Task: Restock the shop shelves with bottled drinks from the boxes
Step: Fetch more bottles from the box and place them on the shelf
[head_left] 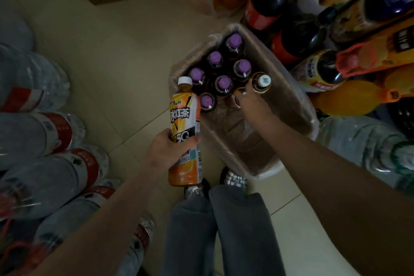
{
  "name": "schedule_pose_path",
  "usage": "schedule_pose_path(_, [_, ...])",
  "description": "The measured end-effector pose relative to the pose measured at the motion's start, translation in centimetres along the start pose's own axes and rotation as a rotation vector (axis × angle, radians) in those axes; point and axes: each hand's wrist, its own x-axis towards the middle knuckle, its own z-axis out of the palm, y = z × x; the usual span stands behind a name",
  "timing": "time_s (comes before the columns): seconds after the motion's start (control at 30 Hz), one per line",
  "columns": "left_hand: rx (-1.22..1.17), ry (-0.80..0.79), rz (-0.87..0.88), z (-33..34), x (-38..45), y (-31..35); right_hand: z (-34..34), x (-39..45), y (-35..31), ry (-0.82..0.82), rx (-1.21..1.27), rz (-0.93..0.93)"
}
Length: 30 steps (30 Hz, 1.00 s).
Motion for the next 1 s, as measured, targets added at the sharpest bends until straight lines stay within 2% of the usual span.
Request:
schedule_pose_path(0.13, [0.101, 0.023, 0.033, 0.6, -0.4, 0.7, 0.1, -0.6, 0.2, 0.027, -0.068, 0.017])
schedule_pose_path(0.23, [0.110, -0.013, 0.067, 1.1, -2.3, 2.3, -2.0, -3.5, 0.9, 0.042, 0.033, 0.050])
schedule_pose_path(0.33, [0.132, -0.038, 0.136, 0.9, -6.2, 5.7, -8.1, -7.9, 1.8, 0.078, 0.126, 0.062])
schedule_pose_path(0.47, [0.156, -0.063, 0.289, -1.1, -14.3, 13.0, -20.5, -17.1, 2.3, 0.199, 0.259, 0.154])
schedule_pose_path(0.63, [0.230, -0.049, 0.539, -4.4, -27.8, 24.0, -38.0, -32.9, 0.7, 0.523, 0.385, 0.161])
schedule_pose_path(0.77, [0.301, -0.034, 0.819, -5.5, -39.8, 31.7, -49.4, -47.2, -0.1, 0.759, 0.452, 0.133])
schedule_pose_path(0.87, [0.298, -0.046, 1.027, -5.4, -47.6, 36.0, -54.8, -57.7, -0.4, 0.961, 0.570, 0.145])
schedule_pose_path(1.0, [0.327, -0.072, 1.263, -3.2, -57.0, 41.1, -58.5, -68.0, 0.1, 1.440, 0.788, 0.209])
